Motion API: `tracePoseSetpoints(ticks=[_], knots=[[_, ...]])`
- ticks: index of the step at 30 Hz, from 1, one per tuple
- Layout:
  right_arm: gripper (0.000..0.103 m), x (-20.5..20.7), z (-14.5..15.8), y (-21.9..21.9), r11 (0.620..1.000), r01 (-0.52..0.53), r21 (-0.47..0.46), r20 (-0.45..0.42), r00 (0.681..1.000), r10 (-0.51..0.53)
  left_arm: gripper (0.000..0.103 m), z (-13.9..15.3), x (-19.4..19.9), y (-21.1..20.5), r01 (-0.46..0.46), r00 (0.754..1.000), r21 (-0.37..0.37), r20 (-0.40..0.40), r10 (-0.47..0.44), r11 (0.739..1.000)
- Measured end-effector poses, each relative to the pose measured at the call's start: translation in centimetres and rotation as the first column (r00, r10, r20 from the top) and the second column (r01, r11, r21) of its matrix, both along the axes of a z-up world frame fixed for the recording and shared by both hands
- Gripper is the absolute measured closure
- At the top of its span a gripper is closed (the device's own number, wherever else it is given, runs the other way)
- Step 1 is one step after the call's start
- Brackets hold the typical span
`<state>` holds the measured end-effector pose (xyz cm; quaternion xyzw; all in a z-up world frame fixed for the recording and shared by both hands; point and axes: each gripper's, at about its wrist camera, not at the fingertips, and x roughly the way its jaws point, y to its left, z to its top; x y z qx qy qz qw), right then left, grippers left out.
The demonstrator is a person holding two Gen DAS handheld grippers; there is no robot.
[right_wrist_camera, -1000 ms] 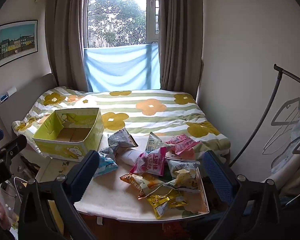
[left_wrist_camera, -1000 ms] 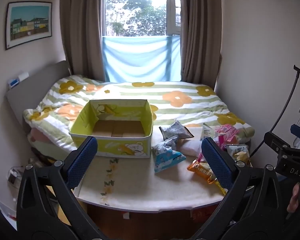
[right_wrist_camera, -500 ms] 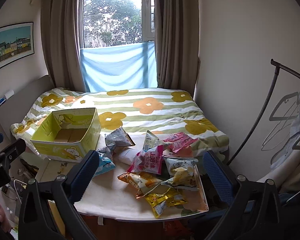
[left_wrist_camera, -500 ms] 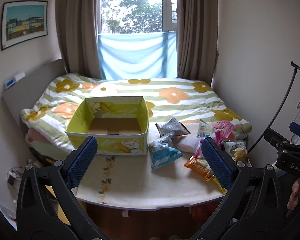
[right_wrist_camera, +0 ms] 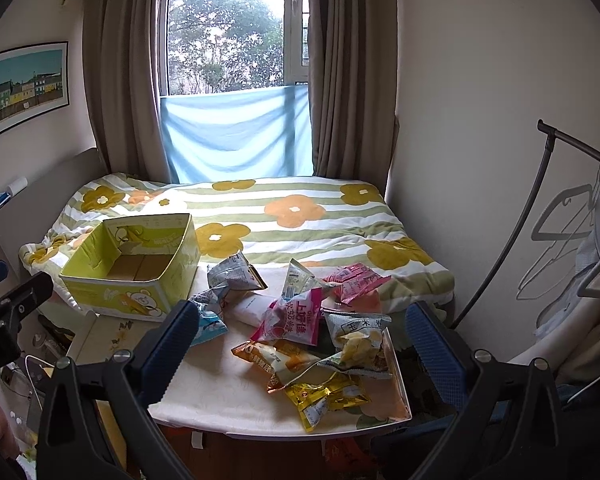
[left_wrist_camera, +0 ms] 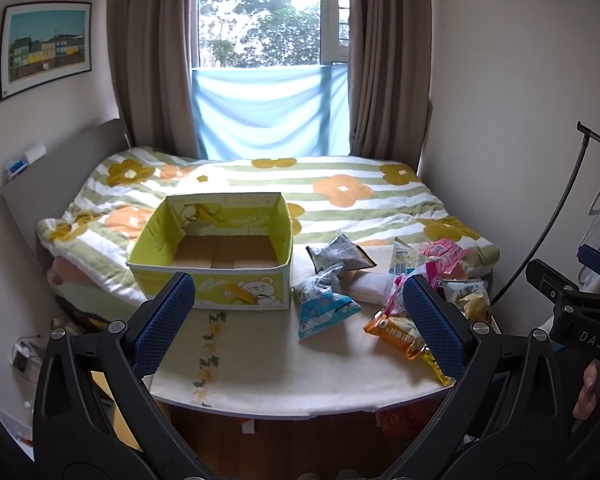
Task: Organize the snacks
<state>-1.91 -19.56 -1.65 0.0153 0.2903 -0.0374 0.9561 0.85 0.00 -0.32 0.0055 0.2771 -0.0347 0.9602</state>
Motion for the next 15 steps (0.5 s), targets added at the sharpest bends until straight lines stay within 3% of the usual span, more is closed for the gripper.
tracePoseSetpoints(ticks=[15], knots=[[0.0, 0.05, 0.07, 0.26, 1.0, -0.012, 0.007, 0.007, 1.0, 0.012, 0.0, 0.2, -0.03, 0.32, -0.012, 1.0, 0.0, 0.004, 0.012, 1.0]])
